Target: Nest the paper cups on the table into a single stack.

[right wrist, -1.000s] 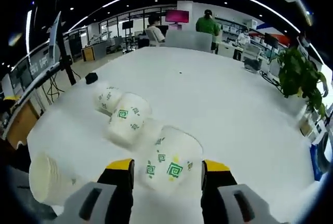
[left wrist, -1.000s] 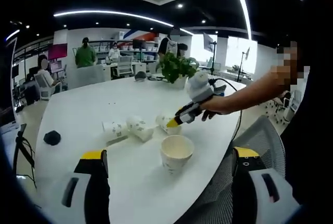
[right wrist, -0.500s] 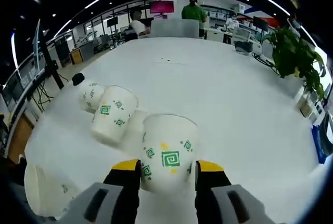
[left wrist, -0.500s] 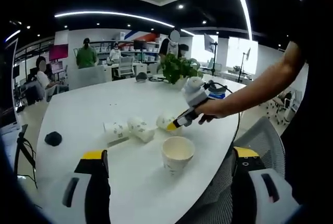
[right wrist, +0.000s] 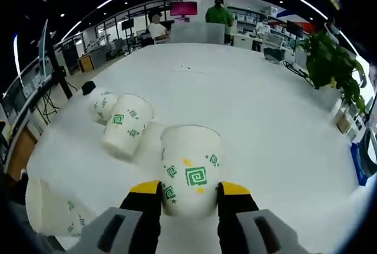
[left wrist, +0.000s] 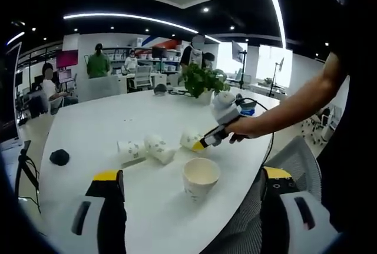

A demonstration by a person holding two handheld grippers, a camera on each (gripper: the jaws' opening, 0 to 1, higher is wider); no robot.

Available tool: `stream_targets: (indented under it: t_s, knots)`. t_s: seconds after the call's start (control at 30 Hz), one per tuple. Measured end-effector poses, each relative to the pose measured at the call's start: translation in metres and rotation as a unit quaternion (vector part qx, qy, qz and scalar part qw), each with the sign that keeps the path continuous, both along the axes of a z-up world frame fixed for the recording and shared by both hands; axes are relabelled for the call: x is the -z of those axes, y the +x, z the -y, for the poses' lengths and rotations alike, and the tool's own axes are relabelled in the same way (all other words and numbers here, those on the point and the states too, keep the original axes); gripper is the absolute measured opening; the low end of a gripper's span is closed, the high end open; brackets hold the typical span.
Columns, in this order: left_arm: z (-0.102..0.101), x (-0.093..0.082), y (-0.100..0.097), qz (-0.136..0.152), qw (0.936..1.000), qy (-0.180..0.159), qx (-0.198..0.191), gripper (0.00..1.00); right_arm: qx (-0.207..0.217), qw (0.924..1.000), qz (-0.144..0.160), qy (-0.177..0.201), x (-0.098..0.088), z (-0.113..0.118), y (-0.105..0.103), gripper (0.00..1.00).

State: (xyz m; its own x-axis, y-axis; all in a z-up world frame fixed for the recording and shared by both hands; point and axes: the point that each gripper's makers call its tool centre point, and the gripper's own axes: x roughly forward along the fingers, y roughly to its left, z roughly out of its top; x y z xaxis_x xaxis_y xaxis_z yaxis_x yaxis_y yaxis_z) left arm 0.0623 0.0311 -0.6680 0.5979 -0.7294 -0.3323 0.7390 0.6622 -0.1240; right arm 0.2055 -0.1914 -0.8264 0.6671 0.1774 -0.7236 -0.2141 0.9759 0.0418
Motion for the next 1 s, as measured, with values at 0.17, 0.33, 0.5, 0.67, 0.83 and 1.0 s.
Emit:
stream_targets:
  t_s: [0.17,0.33,0.5,0.67,0.83,1.0]
  knots:
    - [0.0,-0.003,0.002,0.001,1.0,-0.007,-0.001,0.94,0.003,0.9998,0.011,0.014,-0.009,0.003,-0.006,0.36]
    - [0.002,-0.006,0.003,0.002,0.9999,-0.01,0.005,0.92,-0.013,0.999,0.034,0.026,-0.027,-0.001,-0.015,0.36]
    - [0.005,-0.009,0.005,0.002,0.9999,-0.014,0.007,0.91,-0.018,0.9971,0.057,0.046,-0.049,-0.004,-0.023,0.36]
    - [0.007,-0.01,0.007,0.004,0.9998,-0.016,0.012,0.9,-0.03,0.9935,0.081,0.075,-0.072,-0.012,-0.028,0.36]
    - [0.011,-0.015,0.008,0.008,0.9996,-0.018,0.022,0.88,-0.068,0.9866,0.113,0.096,-0.095,-0.028,-0.038,0.36]
    - [0.013,-0.019,0.01,0.008,0.9992,-0.019,0.033,0.85,-0.107,0.9797,0.132,0.106,-0.11,-0.043,-0.052,0.36]
